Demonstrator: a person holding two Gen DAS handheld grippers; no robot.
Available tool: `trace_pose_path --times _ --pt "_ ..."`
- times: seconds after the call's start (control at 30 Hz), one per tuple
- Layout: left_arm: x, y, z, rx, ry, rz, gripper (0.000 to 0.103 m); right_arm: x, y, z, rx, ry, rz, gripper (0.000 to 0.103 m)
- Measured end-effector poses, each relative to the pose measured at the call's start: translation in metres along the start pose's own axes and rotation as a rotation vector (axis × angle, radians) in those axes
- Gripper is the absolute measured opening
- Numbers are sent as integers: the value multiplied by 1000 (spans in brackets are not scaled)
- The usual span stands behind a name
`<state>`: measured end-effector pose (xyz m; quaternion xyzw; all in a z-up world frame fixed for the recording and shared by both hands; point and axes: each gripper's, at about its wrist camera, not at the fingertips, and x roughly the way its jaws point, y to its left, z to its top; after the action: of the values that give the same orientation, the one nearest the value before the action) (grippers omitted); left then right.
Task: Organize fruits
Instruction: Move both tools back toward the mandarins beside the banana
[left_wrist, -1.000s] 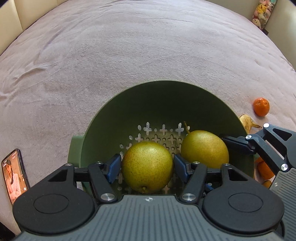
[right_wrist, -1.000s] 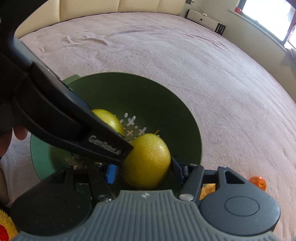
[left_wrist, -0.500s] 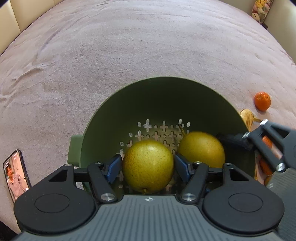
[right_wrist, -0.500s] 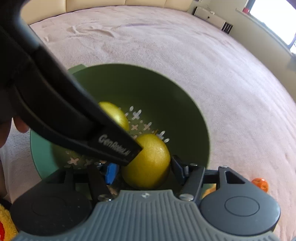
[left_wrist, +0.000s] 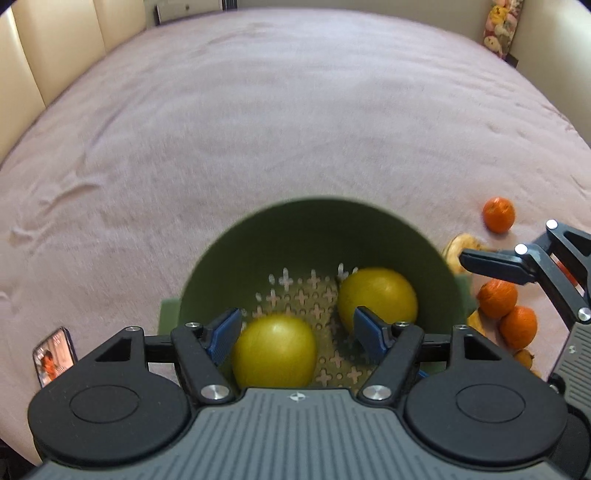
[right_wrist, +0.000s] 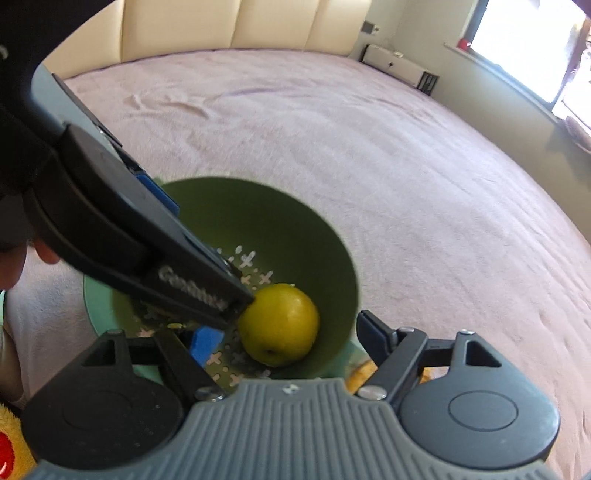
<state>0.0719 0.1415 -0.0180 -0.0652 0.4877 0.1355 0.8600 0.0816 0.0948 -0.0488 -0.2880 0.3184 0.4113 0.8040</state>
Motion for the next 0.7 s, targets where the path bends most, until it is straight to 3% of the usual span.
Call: trace_pose_path --times 0.17,0.4,0.53,0.7 --pt "-23 -6 3 -13 -102 -34 82 -28 -14 -4 97 -55 -51 76" --pt "-52 -35 -1 27 -267 -117 83 -67 -39 -35 263 -116 -177 76" --pt "-55 -51 -4 42 -305 -179 83 -83 -52 -53 366 -118 -229 76" --pt "-53 -73 -9 82 -291 -248 83 -92 -72 -87 480 -50 -279 76"
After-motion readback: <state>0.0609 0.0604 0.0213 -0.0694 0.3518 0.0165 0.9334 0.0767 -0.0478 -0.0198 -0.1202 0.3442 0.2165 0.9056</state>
